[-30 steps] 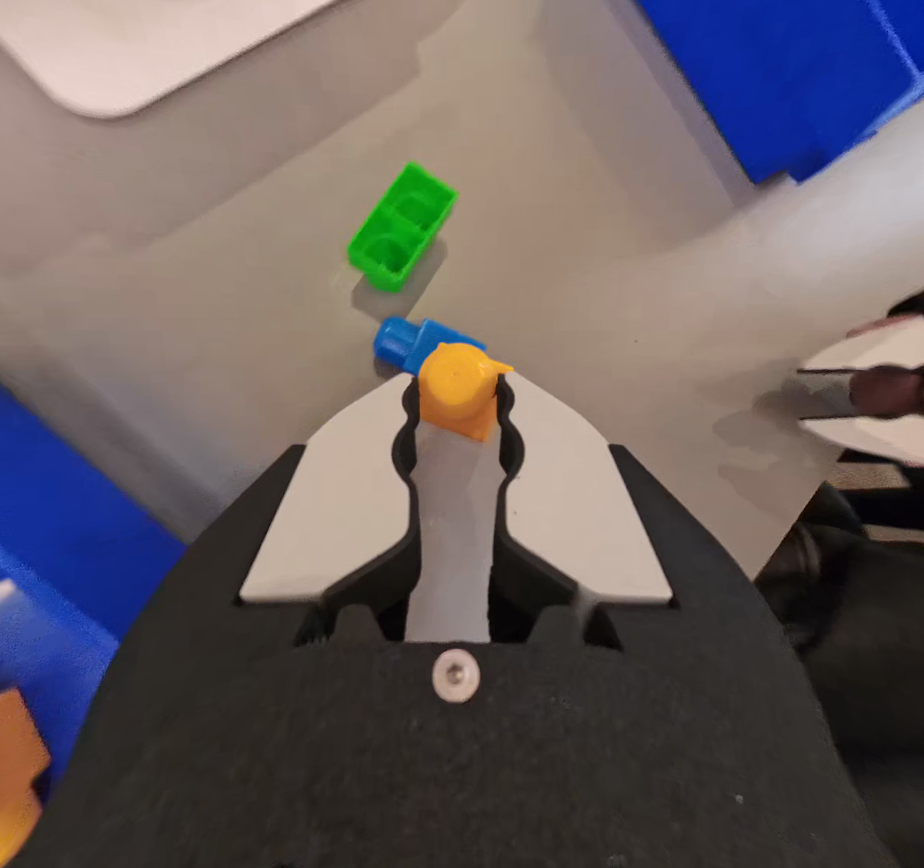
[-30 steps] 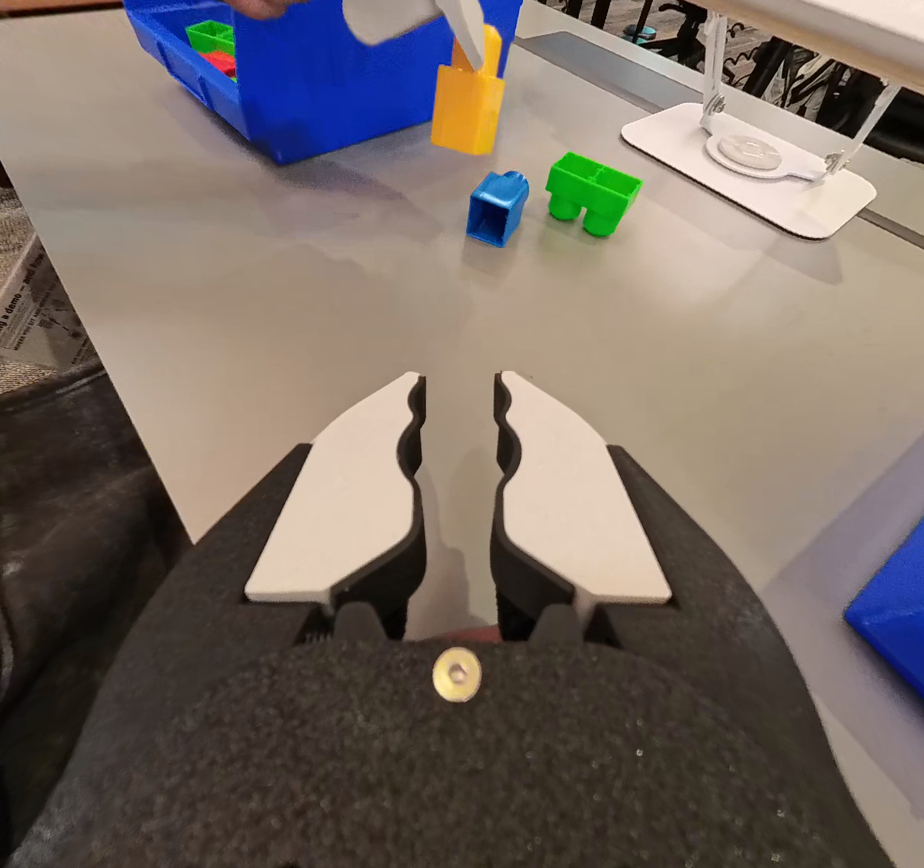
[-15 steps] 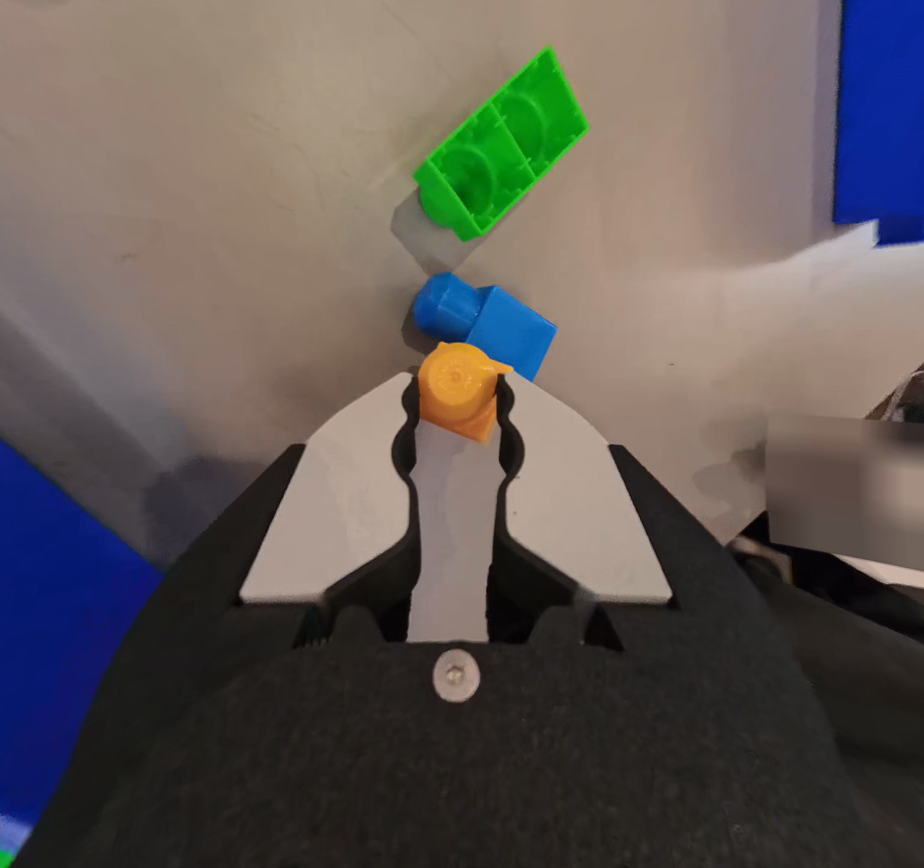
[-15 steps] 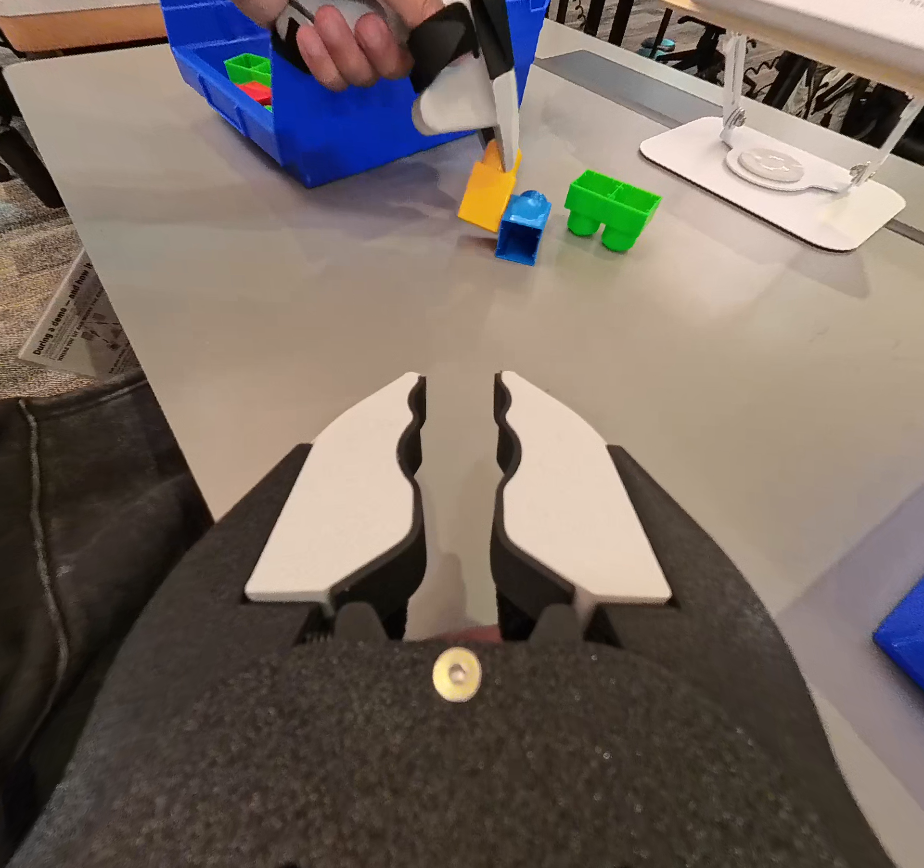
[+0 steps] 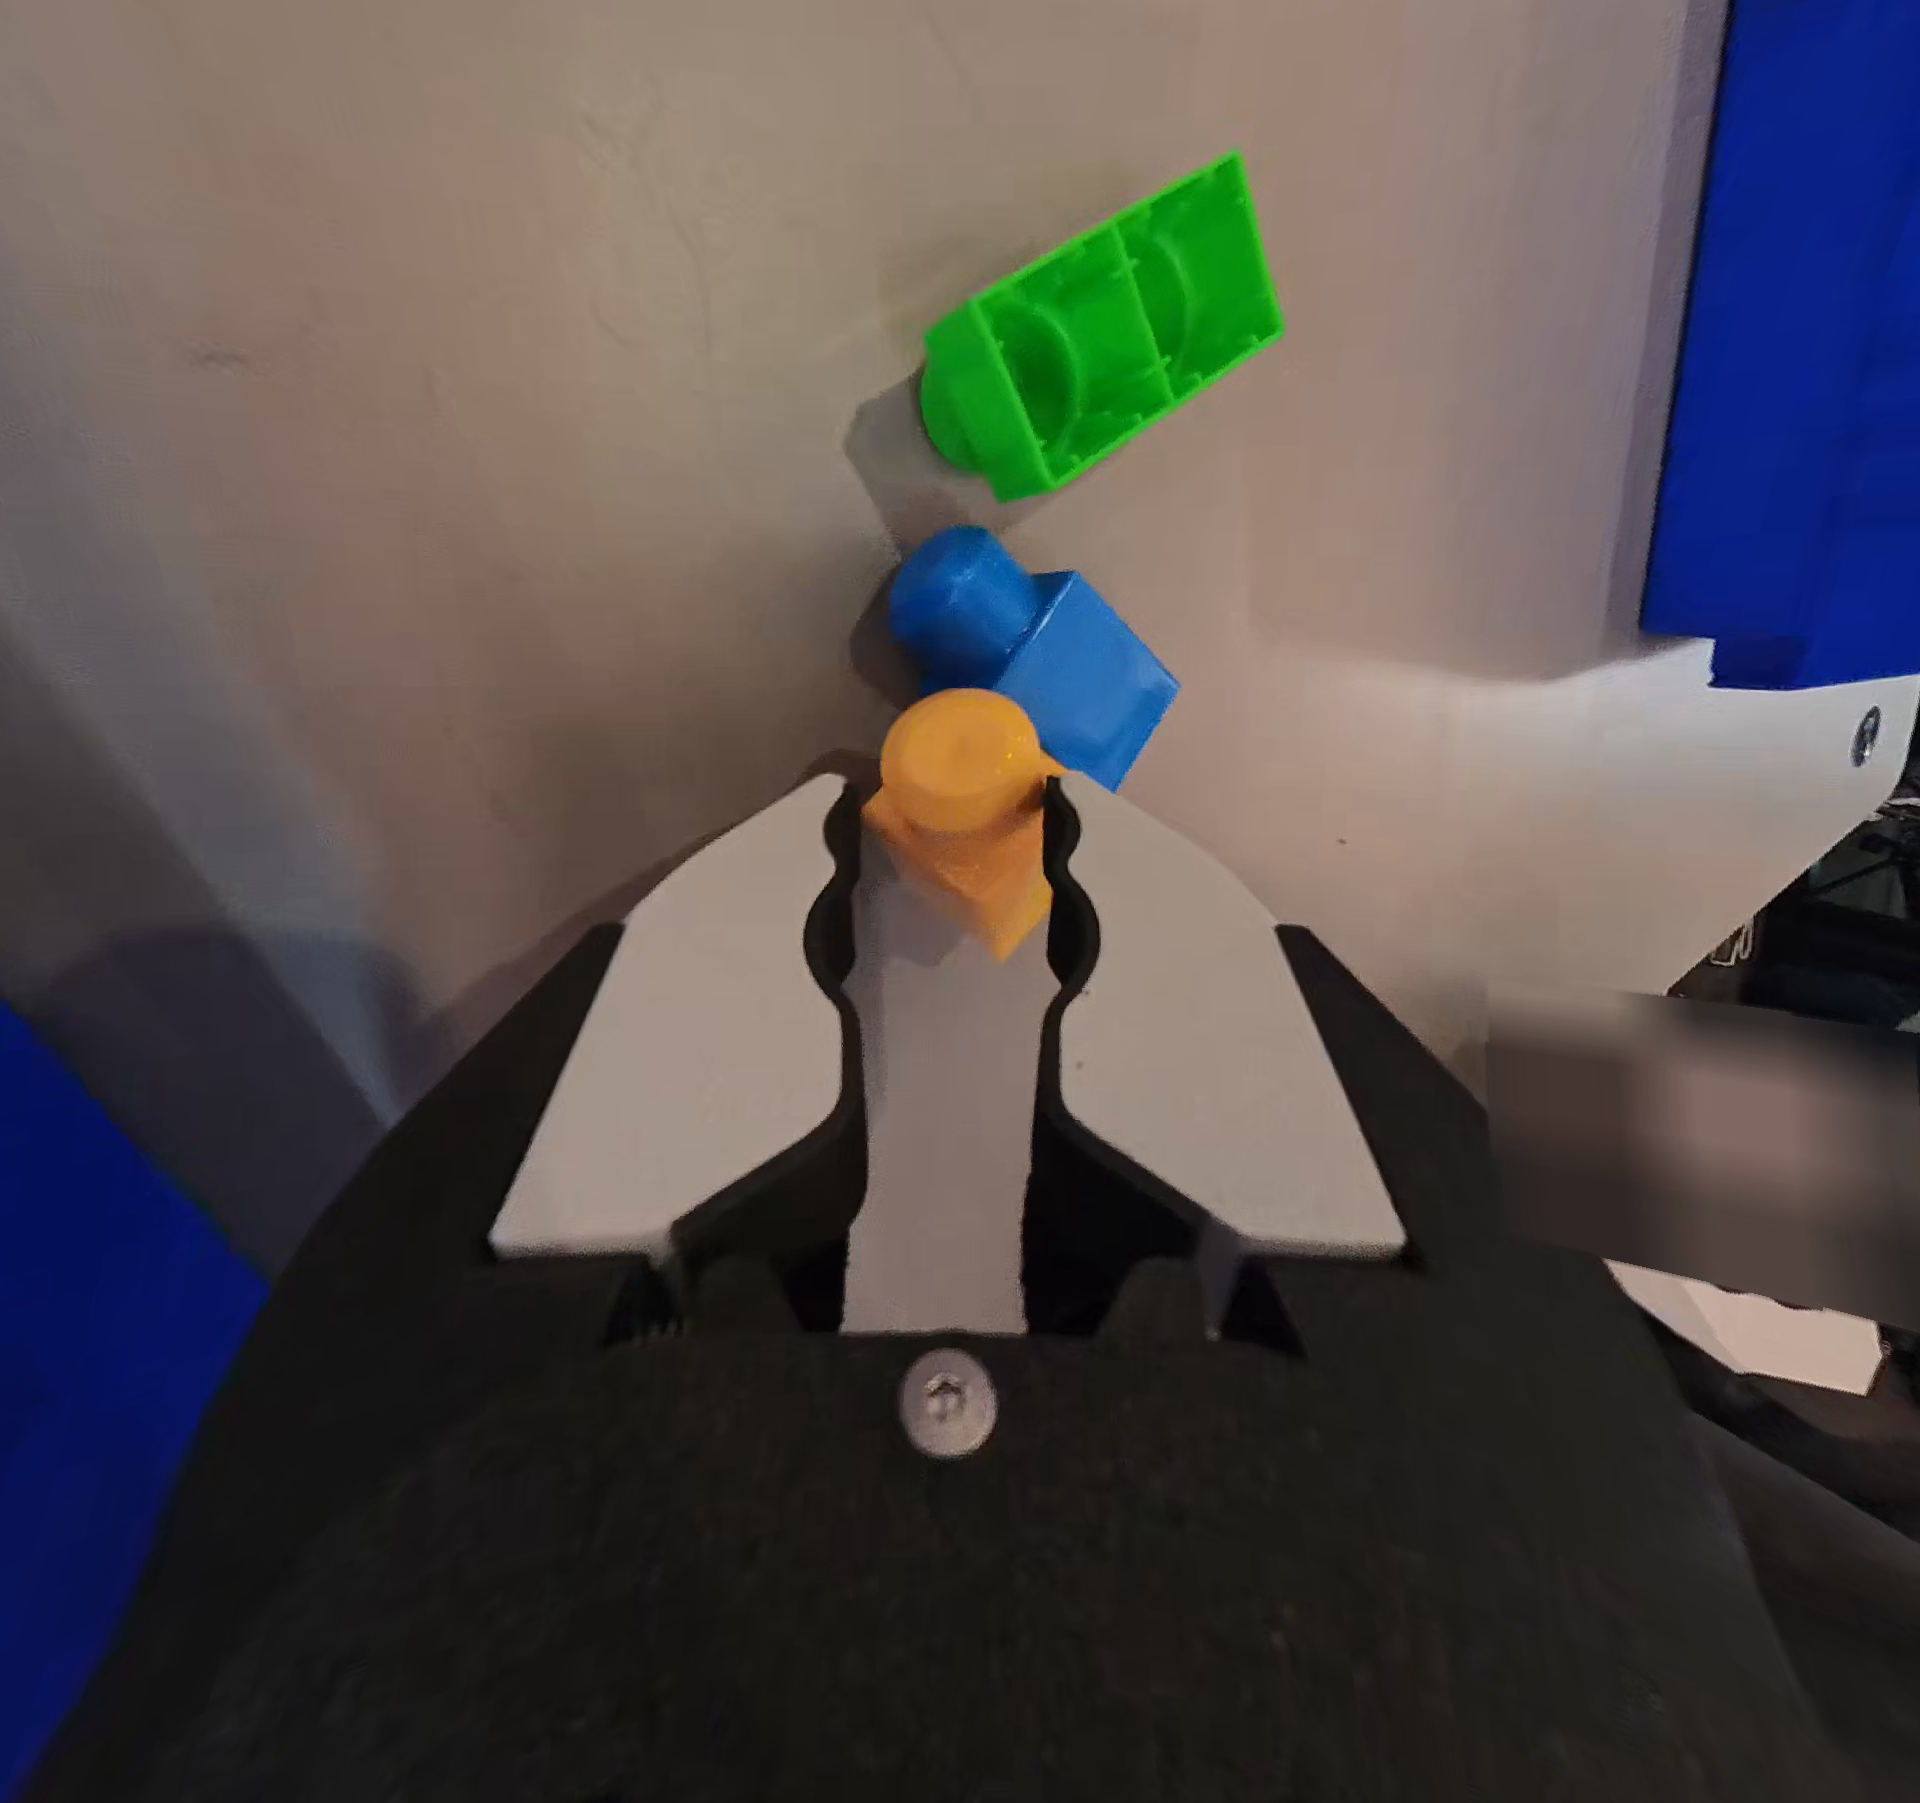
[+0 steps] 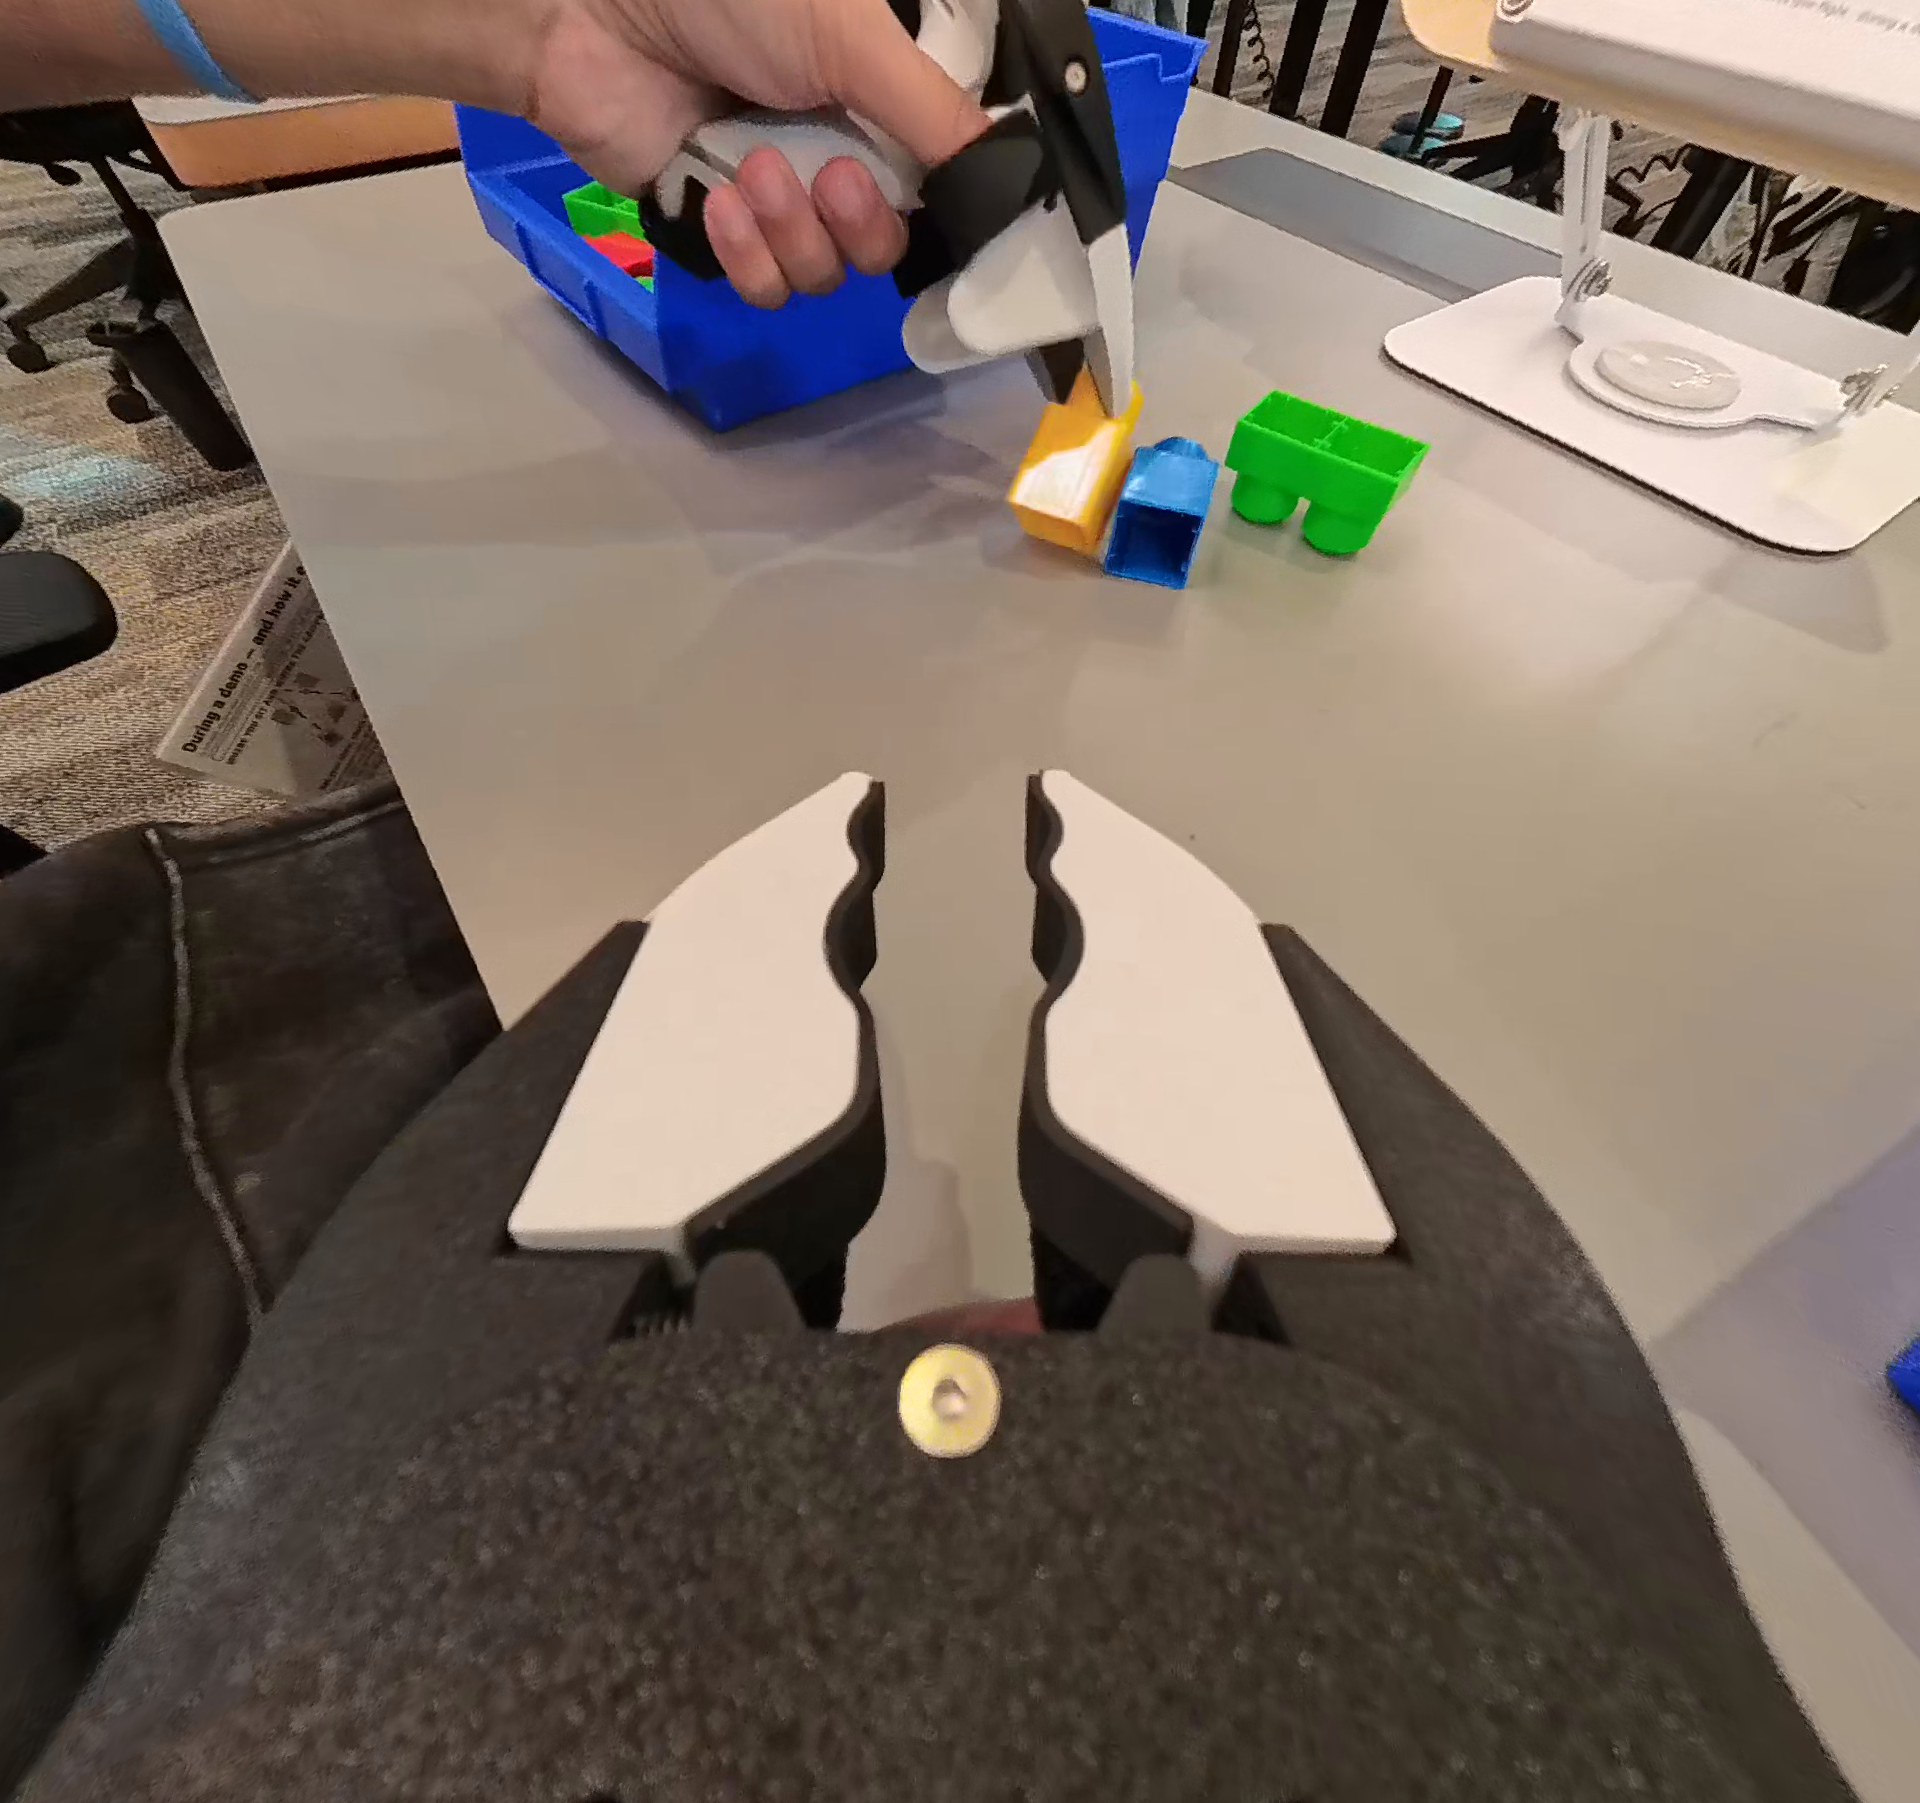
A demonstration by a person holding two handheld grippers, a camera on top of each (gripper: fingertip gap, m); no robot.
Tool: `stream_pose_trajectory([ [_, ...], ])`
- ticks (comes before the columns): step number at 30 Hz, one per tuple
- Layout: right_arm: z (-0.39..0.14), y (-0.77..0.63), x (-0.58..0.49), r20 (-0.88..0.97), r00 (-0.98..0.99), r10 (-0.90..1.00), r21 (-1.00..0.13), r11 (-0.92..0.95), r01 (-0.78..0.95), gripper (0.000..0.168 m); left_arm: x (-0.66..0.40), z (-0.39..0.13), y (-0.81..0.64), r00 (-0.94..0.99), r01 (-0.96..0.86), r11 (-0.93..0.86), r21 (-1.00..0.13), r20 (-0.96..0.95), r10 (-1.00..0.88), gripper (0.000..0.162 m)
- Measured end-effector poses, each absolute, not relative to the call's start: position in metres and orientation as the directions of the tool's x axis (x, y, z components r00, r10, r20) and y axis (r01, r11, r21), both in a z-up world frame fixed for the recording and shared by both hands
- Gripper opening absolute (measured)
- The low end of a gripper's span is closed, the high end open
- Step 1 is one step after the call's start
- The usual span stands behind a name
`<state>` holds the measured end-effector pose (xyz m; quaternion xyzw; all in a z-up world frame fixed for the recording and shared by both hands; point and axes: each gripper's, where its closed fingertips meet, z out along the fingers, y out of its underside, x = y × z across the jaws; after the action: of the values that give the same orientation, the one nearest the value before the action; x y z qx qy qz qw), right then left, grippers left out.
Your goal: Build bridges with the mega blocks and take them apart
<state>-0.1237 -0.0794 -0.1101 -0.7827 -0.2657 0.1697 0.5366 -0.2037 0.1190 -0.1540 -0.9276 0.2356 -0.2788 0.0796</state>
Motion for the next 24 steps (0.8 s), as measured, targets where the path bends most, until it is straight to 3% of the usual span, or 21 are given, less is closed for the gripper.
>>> stream_pose_trajectory([
  [4,-0.109,-0.079,-0.121,0.029,0.807,0.589,-0.930,-0.280,0.238,0.026,-0.202,-0.158,0.115,0.730,-0.386,-0.886,-0.255,0.503,-0.463,0.033],
  [10,-0.112,-0.079,-0.120,0.032,0.810,0.586,-0.926,-0.287,0.244,0.026,-0.196,-0.148,0.113,0.699,-0.366,-0.874,-0.321,0.525,-0.485,0.034],
  [15,-0.110,-0.079,-0.120,0.040,0.812,0.582,-0.928,-0.280,0.246,0.026,-0.208,-0.133,0.080,0.661,-0.371,-0.818,-0.439,0.495,-0.565,0.037],
  [20,-0.113,-0.079,-0.119,0.053,0.813,0.579,-0.926,-0.276,0.257,0.026,-0.219,-0.150,0.052,0.634,-0.401,-0.721,-0.565,0.397,-0.664,0.038],
  [24,-0.118,-0.074,-0.115,0.080,0.834,0.546,-0.919,-0.284,0.274,0.026,-0.224,-0.151,0.033,0.590,-0.462,-0.523,-0.716,0.193,-0.784,0.043],
])
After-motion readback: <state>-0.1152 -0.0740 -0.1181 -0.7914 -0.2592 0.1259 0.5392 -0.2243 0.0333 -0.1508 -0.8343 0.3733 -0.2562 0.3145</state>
